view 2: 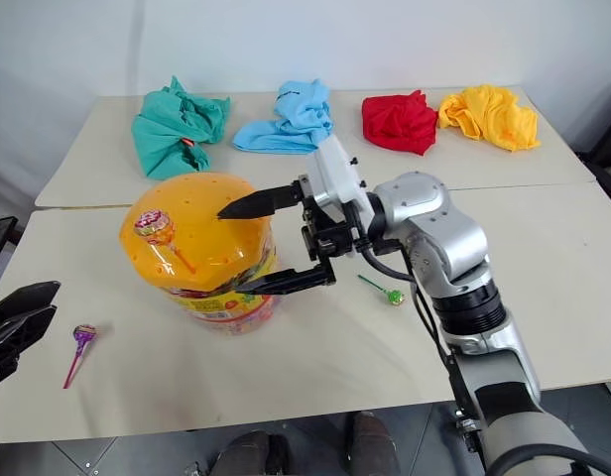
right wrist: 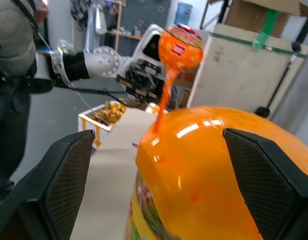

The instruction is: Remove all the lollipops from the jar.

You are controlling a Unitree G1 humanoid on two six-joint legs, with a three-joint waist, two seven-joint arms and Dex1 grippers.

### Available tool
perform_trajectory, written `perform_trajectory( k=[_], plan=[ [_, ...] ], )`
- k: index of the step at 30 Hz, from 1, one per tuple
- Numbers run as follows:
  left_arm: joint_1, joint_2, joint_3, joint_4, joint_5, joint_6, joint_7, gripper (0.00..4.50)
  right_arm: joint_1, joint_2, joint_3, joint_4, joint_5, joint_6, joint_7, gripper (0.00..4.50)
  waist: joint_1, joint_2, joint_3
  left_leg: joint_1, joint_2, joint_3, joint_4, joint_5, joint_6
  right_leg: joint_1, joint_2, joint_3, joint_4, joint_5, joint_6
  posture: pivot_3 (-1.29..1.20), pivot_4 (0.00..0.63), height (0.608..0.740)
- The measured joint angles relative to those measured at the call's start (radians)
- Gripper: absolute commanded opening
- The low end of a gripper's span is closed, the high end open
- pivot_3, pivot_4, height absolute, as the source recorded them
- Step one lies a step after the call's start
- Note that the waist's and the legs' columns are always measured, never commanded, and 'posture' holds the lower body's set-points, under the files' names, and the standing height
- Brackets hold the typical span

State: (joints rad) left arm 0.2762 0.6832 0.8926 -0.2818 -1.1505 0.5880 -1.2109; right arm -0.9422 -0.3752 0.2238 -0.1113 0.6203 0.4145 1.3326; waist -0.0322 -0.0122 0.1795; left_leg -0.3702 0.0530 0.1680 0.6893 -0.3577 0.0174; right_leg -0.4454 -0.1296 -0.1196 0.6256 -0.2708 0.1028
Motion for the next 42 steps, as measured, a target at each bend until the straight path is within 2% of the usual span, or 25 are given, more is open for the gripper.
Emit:
perform_trajectory(
  k=[4, 6, 9, 11, 12, 13, 18, 19, 23, 26, 30, 33, 36, 38, 40, 42],
  plan=[
    [0.014, -0.022, -0.002, -0.023, -0.011, -0.005, 0.005, 2.12, -0.06, 0.057, 0.035, 0.03, -0.042, -0.02, -0.002, 4.27, -0.003, 0.0, 0.0, 0.0, 0.0, 0.0, 0.001, 0.0, -0.001, 0.0, 0.0, 0.0, 0.001, 0.0, 0.0, 0.0, 0.15, 0.74],
    [0.017, -0.034, -0.002, -0.028, -0.016, -0.009, 0.013, 2.12, -0.071, 0.078, 0.045, 0.041, -0.052, -0.019, -0.012, 3.89, -0.003, 0.0, 0.0, 0.0, 0.0, 0.0, 0.001, 0.0, 0.0, 0.0, 0.0, 0.0, 0.001, 0.0, 0.0, 0.0, 0.15, 0.74],
    [0.019, -0.044, -0.005, -0.031, -0.019, -0.014, 0.023, 2.12, -0.091, 0.107, 0.054, 0.046, -0.063, -0.001, -0.037, 3.02, -0.002, -0.001, 0.0, 0.0, 0.0, 0.0, 0.001, -0.001, 0.0, 0.0, 0.0, 0.0, 0.001, 0.0, 0.0, 0.0, 0.15, 0.74],
    [0.017, -0.044, -0.006, -0.032, -0.02, -0.021, 0.03, 2.12, -0.095, 0.111, 0.054, 0.046, -0.064, 0.005, -0.038, 2.17, -0.001, -0.001, -0.001, 0.0, 0.0, -0.001, 0.002, -0.001, 0.0, 0.0, 0.0, 0.0, 0.001, 0.0, 0.0, 0.0, 0.15, 0.74],
    [0.016, -0.044, -0.007, -0.032, -0.02, -0.022, 0.031, 2.12, -0.095, 0.111, 0.054, 0.046, -0.064, 0.006, -0.037, 1.99, -0.001, -0.001, -0.001, 0.0, 0.0, 0.0, 0.002, -0.001, 0.0, 0.0, 0.0, 0.0, 0.001, 0.0, 0.0, 0.0, 0.15, 0.74],
    [0.015, -0.044, -0.009, -0.033, -0.02, -0.024, 0.035, 2.12, -0.094, 0.111, 0.054, 0.046, -0.065, 0.011, -0.038, 1.59, -0.002, -0.001, -0.001, 0.0, 0.0, 0.0, 0.002, -0.001, 0.0, 0.0, 0.0, 0.0, 0.001, 0.0, 0.0, 0.0, 0.15, 0.74],
    [-0.013, -0.047, -0.021, -0.059, -0.039, -0.031, 0.046, 2.12, -0.094, 0.119, 0.048, 0.076, -0.063, 0.017, -0.035, 0.17, -0.002, -0.001, -0.001, 0.0, 0.0, 0.0, 0.002, -0.001, 0.0, 0.0, 0.0, 0.0, 0.001, 0.0, 0.0, 0.0, 0.15, 0.74],
    [-0.024, -0.047, -0.024, -0.059, -0.044, -0.032, 0.052, 2.12, -0.094, 0.128, 0.043, 0.079, -0.05, 0.019, -0.028, 0.03, -0.003, -0.001, -0.001, 0.0, 0.001, 0.0, 0.002, -0.001, 0.0, 0.0, 0.0, 0.0, 0.001, 0.0, 0.0, 0.0, 0.15, 0.74],
    [-0.061, -0.047, -0.041, -0.065, -0.067, -0.033, 0.069, 2.12, -0.099, 0.171, -0.018, 0.099, 0.048, 0.075, -0.037, 0.03, -0.003, -0.001, -0.001, 0.0, 0.001, 0.0, 0.002, -0.001, 0.0, 0.0, 0.001, 0.0, 0.002, 0.0, 0.0, 0.0, 0.15, 0.74],
    [-0.078, -0.047, -0.043, -0.079, -0.104, -0.032, 0.09, 2.12, -0.139, 0.156, -0.153, 0.104, 0.188, 0.191, -0.106, 0.03, -0.001, -0.001, -0.001, -0.001, 0.001, -0.001, 0.002, -0.002, 0.0, 0.0, 0.0, 0.0, 0.001, 0.0, 0.0, 0.0, 0.15, 0.74],
    [-0.093, -0.019, -0.054, -0.1, -0.14, -0.017, 0.099, 2.12, -0.149, 0.035, -0.244, 0.091, 0.276, 0.315, -0.149, 0.03, 0.004, -0.002, -0.001, -0.001, 0.0, -0.002, 0.003, -0.003, 0.001, 0.001, 0.0, 0.0, 0.001, 0.0, 0.0, 0.0, 0.15, 0.74],
    [-0.089, 0.048, -0.084, -0.105, -0.127, 0.0, 0.064, 2.12, -0.124, -0.141, -0.275, 0.097, 0.259, 0.354, -0.135, 0.03, 0.005, -0.002, -0.001, -0.002, -0.001, 0.0, 0.003, -0.004, 0.002, 0.001, 0.0, 0.0, 0.0, 0.0, 0.0, 0.0, 0.15, 0.74],
    [-0.076, 0.105, -0.116, -0.11, -0.093, 0.01, 0.011, 2.12, -0.038, -0.456, -0.205, 0.156, 0.049, 0.225, -0.023, 0.03, 0.01, -0.001, -0.001, -0.002, -0.002, 0.005, 0.003, -0.006, 0.004, 0.001, -0.001, 0.0, -0.003, 0.0, 0.0, 0.0, 0.15, 0.74],
    [-0.069, 0.12, -0.138, -0.108, -0.074, 0.014, -0.018, 2.12, 0.071, -0.684, -0.092, 0.315, -0.227, -0.035, 0.044, 0.03, 0.011, -0.001, -0.001, -0.002, -0.003, 0.008, 0.003, -0.007, 0.005, 0.002, -0.001, 0.0, -0.006, 0.0, 0.0, 0.0, 0.15, 0.74],
    [-0.052, 0.12, -0.169, -0.106, -0.049, 0.014, -0.041, 2.12, 0.183, -0.758, -0.077, 0.476, -0.33, -0.159, 0.083, 0.03, 0.004, -0.001, -0.001, -0.002, -0.003, 0.011, 0.002, -0.008, 0.005, 0.002, -0.001, 0.0, -0.008, 0.0, 0.002, 0.0, 0.15, 0.74],
    [-0.055, 0.12, -0.191, -0.103, -0.033, 0.014, -0.051, 2.12, 0.252, -0.758, -0.076, 0.539, -0.365, -0.231, 0.109, 0.03, -0.018, 0.001, 0.0, 0.0, 0.001, 0.012, 0.003, -0.008, 0.005, 0.001, 0.0, 0.0, -0.007, 0.0, 0.003, 0.0, 0.15, 0.74]
  ],
)
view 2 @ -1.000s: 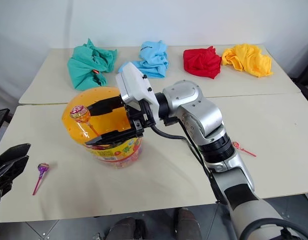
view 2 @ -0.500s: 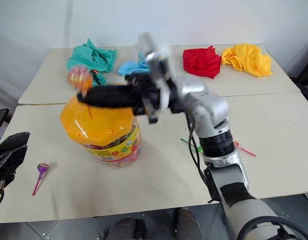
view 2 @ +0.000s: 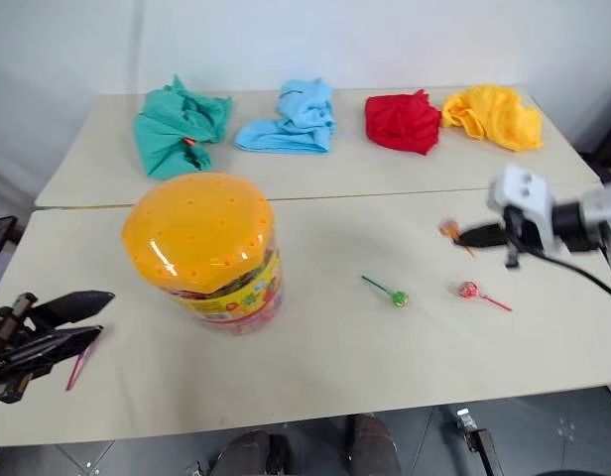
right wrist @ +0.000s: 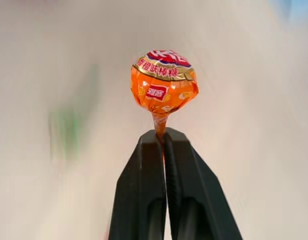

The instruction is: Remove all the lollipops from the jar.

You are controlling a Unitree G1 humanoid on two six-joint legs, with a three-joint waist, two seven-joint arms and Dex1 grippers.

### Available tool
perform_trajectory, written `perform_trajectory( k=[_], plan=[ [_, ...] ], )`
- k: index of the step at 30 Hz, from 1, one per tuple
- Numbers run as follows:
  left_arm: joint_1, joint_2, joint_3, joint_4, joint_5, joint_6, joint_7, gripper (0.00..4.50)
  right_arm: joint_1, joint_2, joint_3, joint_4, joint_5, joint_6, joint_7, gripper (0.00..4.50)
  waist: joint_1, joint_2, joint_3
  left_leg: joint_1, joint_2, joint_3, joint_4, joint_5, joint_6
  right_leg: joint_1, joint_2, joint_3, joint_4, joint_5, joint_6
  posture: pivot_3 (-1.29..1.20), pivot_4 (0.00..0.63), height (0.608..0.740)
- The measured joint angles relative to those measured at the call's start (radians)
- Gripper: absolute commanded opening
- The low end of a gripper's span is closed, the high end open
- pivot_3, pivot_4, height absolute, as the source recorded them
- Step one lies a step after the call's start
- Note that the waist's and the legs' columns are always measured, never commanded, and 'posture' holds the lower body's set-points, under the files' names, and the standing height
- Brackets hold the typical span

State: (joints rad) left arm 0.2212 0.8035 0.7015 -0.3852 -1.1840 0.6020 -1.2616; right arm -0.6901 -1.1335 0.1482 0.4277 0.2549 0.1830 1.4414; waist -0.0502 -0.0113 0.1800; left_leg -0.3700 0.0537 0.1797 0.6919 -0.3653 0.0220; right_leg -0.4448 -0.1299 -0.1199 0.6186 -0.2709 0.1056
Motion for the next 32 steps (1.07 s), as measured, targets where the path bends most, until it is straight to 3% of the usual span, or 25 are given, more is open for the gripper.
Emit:
perform_trajectory(
  k=[6, 7, 10, 15, 20, 25, 32],
  plan=[
    [0.016, -0.001, -0.032, -0.032, 0.019, 0.0, -0.011, 2.12, 0.05, 0.042, -0.041, 0.29, -0.094, -0.269, -0.06, 0.03, -0.031, 0.004, 0.001, 0.003, 0.005, 0.002, 0.004, 0.001, -0.005, 0.0, 0.004, 0.001, 0.003, -0.002, -0.004, 0.0, 0.15, 0.74],
    [0.02, -0.001, -0.036, -0.034, 0.02, 0.0, -0.012, 2.12, 0.052, 0.052, -0.041, 0.336, -0.108, -0.289, -0.073, 0.24, -0.031, 0.004, 0.001, 0.003, 0.006, 0.002, 0.004, 0.001, -0.005, 0.0, 0.004, 0.002, 0.003, -0.003, -0.005, 0.0, 0.15, 0.74],
    [0.023, 0.0, -0.036, -0.034, 0.023, 0.0, -0.011, 2.12, 0.052, 0.084, -0.06, 0.423, -0.113, -0.314, -0.081, 0.97, -0.029, 0.005, 0.001, 0.003, 0.007, 0.0, 0.006, 0.001, -0.005, 0.0, 0.006, 0.003, 0.004, -0.003, -0.005, 0.0, 0.15, 0.74],
    [0.031, 0.004, -0.009, -0.03, 0.035, 0.011, 0.044, 2.12, 0.042, 0.139, -0.168, 0.435, -0.077, -0.434, -0.133, 2.62, -0.029, 0.006, 0.002, 0.003, 0.009, -0.001, 0.007, 0.0, -0.006, 0.0, 0.008, 0.004, 0.005, -0.003, -0.005, 0.0, 0.15, 0.74],
    [0.067, -0.022, -0.009, 0.018, 0.18, -0.036, 0.136, 2.12, 0.037, 0.227, -0.241, 0.202, 0.047, -0.349, -0.138, 4.36, -0.026, 0.008, 0.001, 0.003, 0.012, -0.001, 0.007, -0.001, -0.008, 0.0, 0.012, 0.005, 0.007, -0.003, -0.006, 0.0, 0.15, 0.74],
    [0.045, -0.112, -0.065, 0.115, 0.463, -0.202, 0.324, 2.12, 0.155, 0.397, -0.183, -0.264, 0.221, -0.135, -0.136, 4.47, -0.002, 0.007, 0.0, 0.004, 0.015, -0.002, 0.007, -0.003, -0.012, 0.0, 0.015, 0.003, 0.009, -0.005, -0.009, 0.0, 0.15, 0.74],
    [-0.026, -0.251, -0.176, -0.029, 0.54, -0.215, 0.567, 2.12, 0.199, 0.486, -0.116, -0.275, 0.184, -0.209, -0.118, 4.47, 0.05, 0.006, -0.001, 0.001, 0.012, -0.002, 0.014, -0.006, -0.006, 0.001, 0.011, 0.006, 0.008, -0.004, -0.008, 0.0, 0.15, 0.74]
  ],
)
